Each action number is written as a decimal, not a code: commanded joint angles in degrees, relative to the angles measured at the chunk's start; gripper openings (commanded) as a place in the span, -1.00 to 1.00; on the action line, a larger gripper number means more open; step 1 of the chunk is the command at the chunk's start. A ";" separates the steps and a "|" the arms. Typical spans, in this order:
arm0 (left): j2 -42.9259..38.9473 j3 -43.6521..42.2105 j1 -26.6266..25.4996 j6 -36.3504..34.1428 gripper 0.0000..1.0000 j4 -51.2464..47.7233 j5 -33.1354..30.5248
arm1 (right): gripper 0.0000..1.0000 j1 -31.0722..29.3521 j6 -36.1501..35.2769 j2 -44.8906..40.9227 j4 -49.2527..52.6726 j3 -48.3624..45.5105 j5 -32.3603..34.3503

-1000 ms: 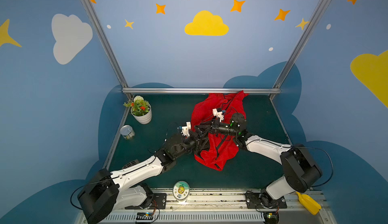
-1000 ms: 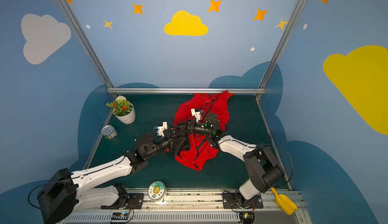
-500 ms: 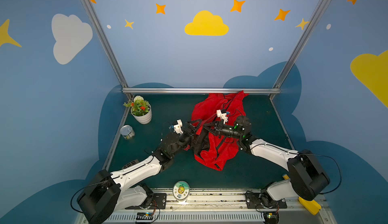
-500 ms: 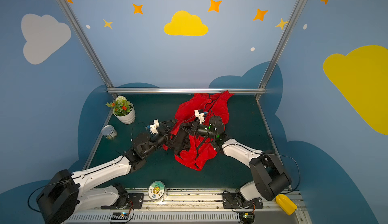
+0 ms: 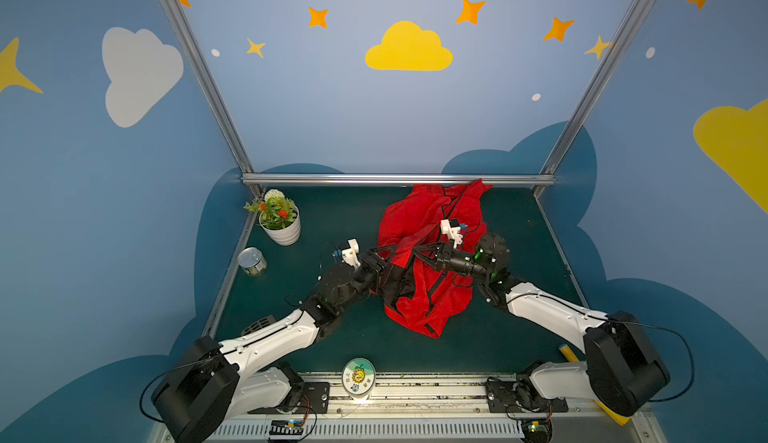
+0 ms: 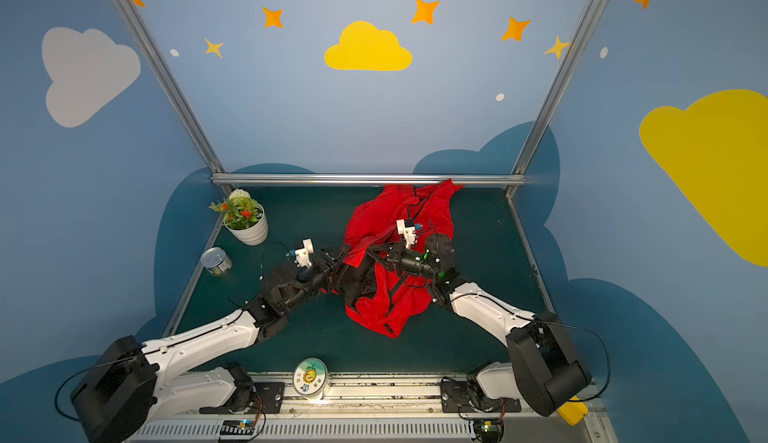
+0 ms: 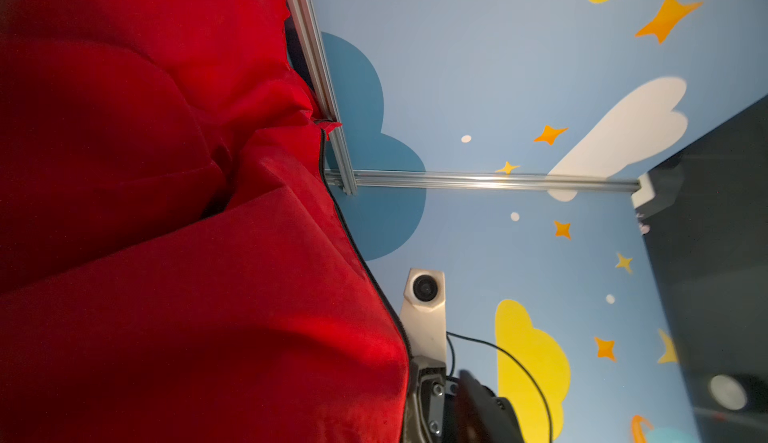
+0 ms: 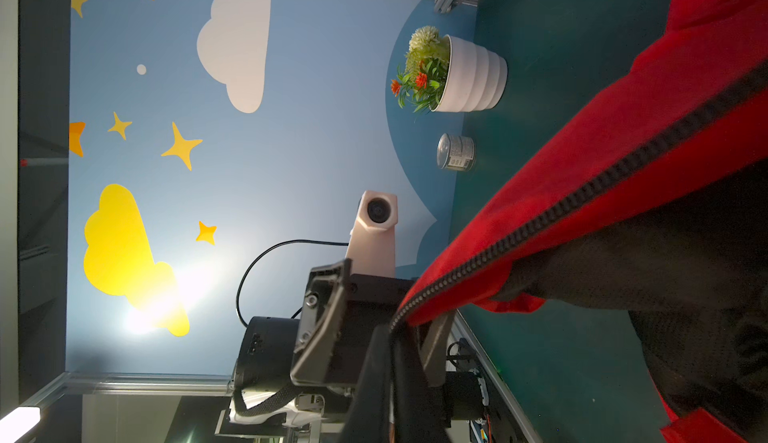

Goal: Zip up the jacket

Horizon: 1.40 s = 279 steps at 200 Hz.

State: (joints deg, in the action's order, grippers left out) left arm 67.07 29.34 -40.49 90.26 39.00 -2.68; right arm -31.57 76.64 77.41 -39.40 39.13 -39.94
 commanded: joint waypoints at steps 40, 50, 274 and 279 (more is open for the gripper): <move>-0.49 1.06 0.22 -2.65 -0.94 -5.35 1.79 | -1.00 0.37 -0.31 -0.50 -3.78 2.14 -2.06; -0.77 1.20 0.24 -2.94 -0.94 -5.87 2.00 | -1.00 0.37 -0.26 0.02 -4.01 3.02 -2.47; -4.35 2.91 0.98 -5.18 -0.68 -8.94 3.84 | -1.00 -4.20 -5.01 11.72 4.77 8.71 -4.99; -4.52 2.85 0.94 -5.18 -0.68 -9.15 3.74 | -1.00 -4.24 -5.01 11.59 4.77 8.47 -4.92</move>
State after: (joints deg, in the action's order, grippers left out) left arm 64.07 30.76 -39.83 86.30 29.87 1.52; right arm -35.11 73.41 88.71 -37.23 46.94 -44.03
